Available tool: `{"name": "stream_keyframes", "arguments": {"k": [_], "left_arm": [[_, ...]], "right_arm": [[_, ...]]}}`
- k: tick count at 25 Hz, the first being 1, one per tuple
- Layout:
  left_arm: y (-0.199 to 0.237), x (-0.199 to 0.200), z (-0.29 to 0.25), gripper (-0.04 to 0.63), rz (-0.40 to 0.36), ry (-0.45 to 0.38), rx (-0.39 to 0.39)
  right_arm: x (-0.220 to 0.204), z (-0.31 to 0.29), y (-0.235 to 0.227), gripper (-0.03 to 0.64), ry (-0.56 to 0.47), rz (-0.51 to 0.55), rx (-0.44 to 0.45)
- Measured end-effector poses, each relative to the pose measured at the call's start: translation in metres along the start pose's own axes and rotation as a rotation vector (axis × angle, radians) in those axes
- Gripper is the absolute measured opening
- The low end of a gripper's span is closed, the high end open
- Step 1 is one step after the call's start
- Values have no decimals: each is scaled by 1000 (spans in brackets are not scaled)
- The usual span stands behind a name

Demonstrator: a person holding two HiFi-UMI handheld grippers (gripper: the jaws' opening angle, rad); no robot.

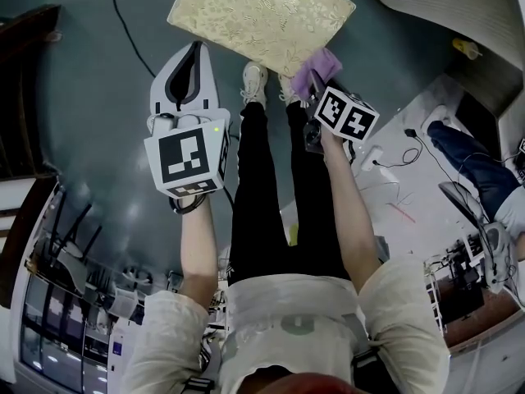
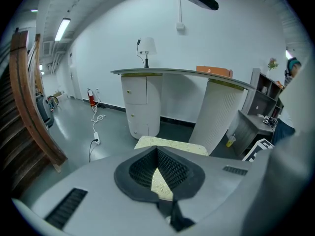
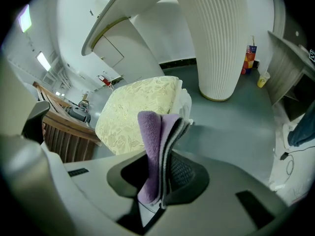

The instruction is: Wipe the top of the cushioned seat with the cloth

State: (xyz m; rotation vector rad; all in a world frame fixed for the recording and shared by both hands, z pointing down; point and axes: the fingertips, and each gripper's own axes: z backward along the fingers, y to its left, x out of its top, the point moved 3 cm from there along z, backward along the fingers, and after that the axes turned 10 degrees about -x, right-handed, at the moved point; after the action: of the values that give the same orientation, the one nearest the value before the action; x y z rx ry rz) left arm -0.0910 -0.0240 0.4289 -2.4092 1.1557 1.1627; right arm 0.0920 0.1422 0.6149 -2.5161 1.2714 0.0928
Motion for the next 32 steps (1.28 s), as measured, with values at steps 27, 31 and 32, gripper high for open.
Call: {"name": "stream_keyframes", "arguments": {"k": [27,31,32], "left_arm": [[-43,226,143,-8,25,-345,139],[-82,281,193,-8,-29,-438,110],[-93,291,204,-8,-59,-460,103]], "right_arm": [[226,359,195,89,-808,582,165],[227,447,199,89,-882,599,242],[226,464,199,89,-897,603,260]]}}
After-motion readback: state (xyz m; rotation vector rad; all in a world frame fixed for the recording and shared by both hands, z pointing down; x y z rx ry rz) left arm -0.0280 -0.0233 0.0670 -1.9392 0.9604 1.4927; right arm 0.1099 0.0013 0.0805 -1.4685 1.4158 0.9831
